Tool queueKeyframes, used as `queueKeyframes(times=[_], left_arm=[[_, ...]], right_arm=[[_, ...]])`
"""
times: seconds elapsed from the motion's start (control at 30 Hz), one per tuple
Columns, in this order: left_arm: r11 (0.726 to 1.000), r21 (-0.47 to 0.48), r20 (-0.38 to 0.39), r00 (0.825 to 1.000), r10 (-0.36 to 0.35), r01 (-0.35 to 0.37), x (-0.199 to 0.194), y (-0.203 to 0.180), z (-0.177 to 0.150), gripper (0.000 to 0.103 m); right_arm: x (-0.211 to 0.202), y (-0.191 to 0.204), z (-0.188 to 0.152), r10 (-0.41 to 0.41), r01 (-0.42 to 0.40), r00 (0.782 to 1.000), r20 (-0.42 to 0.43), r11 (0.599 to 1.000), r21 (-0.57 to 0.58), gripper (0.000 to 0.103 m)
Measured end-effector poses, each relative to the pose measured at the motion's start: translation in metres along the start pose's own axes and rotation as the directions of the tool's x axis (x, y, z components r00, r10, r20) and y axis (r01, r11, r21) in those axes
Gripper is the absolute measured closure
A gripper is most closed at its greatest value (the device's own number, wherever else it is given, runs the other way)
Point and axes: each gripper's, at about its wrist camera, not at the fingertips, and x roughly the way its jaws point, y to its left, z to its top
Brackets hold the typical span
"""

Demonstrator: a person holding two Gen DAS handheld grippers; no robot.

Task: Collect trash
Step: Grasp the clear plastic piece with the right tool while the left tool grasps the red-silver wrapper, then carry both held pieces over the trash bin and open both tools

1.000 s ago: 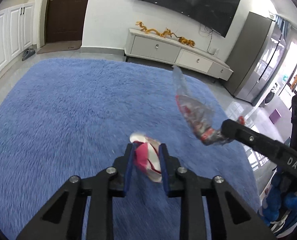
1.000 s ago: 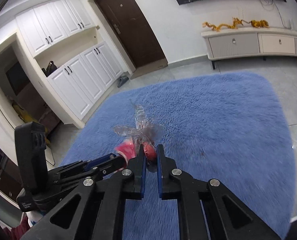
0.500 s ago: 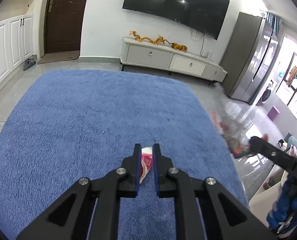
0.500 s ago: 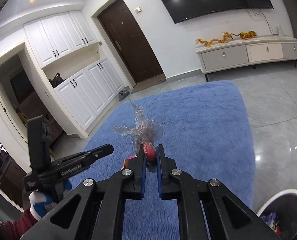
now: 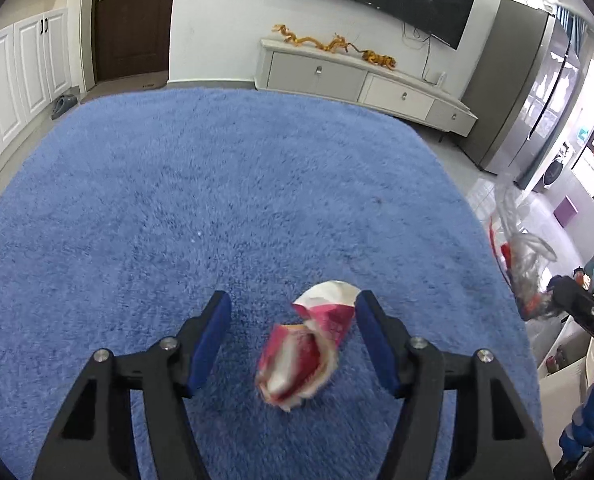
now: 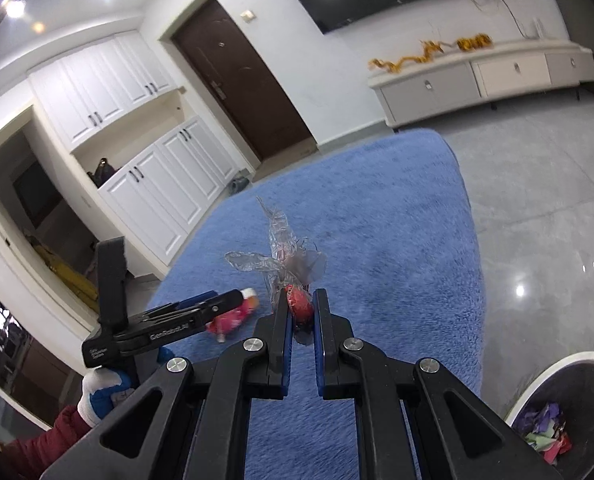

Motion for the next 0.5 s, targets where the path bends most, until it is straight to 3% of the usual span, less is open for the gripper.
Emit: queueKeyframes(times=[0.17, 0.3, 0.5], left_arm=[[1.000, 0.008, 0.023, 1.000, 0.002, -0.002, 0.006, 0.002, -0.004, 0.051], [1.000, -0.026, 0.038, 0.999, -0.008, 0.009, 0.005, 0.008, -0.005, 0.065], [0.997, -0.071, 0.047, 0.998, -0.037, 0.040, 0.004, 0.017, -0.006, 0.075]], right_arm=[[0.022, -0.016, -0.002, -0.016, 0.017, 0.999, -0.029, 0.999, 0.034, 0.094], [0.032, -0.024, -0.004, -0.028, 0.030, 0.999, -0.047, 0.998, 0.049, 0.094], [0.043, -0.021, -0.001, -0.028, 0.031, 0.998, -0.057, 0.999, 0.045, 0.094]])
